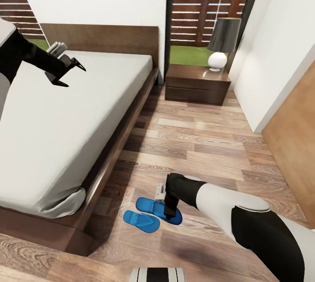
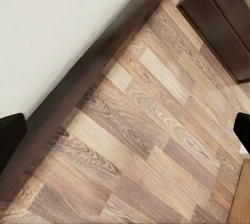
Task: In the bedroom, move the book from the bed onto either nightstand, and place the two sandals side by side next to the bed.
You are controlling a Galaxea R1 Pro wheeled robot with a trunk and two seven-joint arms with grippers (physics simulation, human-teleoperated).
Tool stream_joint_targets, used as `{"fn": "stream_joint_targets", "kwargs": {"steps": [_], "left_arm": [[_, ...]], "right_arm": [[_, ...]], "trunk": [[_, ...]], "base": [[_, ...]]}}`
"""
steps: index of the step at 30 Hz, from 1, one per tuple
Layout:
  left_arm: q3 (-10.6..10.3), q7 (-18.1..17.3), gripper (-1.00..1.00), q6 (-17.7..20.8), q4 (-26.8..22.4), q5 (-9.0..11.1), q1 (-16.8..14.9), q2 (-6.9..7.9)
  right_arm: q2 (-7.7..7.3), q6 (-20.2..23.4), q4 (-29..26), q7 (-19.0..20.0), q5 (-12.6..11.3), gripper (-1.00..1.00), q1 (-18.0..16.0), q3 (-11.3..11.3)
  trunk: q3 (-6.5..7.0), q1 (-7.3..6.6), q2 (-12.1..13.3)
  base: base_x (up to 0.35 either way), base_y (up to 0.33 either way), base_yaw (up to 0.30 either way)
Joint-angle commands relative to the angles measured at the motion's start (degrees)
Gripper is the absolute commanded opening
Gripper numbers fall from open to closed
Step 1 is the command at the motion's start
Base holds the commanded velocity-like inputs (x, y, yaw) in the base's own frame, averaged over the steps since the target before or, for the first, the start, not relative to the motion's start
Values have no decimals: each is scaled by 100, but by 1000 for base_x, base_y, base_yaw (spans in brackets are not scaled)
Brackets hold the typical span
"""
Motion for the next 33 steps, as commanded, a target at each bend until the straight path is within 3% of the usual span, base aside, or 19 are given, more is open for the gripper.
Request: {"fn": "stream_joint_targets", "kwargs": {"steps": [1,25,33], "left_arm": [[-38,43,100,9,-12,60,-3,9],[-42,44,100,9,-53,56,3,7],[-45,43,100,10,-57,54,4,11]], "right_arm": [[2,43,-4,-18,-61,-100,-8,35],[2,42,4,-88,-60,-100,-8,38],[2,-278,6,-80,-41,-100,-8,47]], "trunk": [[-5,-1,-2],[-5,-1,-2],[-5,-1,-2]], "base": [[3,139,0],[41,58,0],[59,1,0]]}}
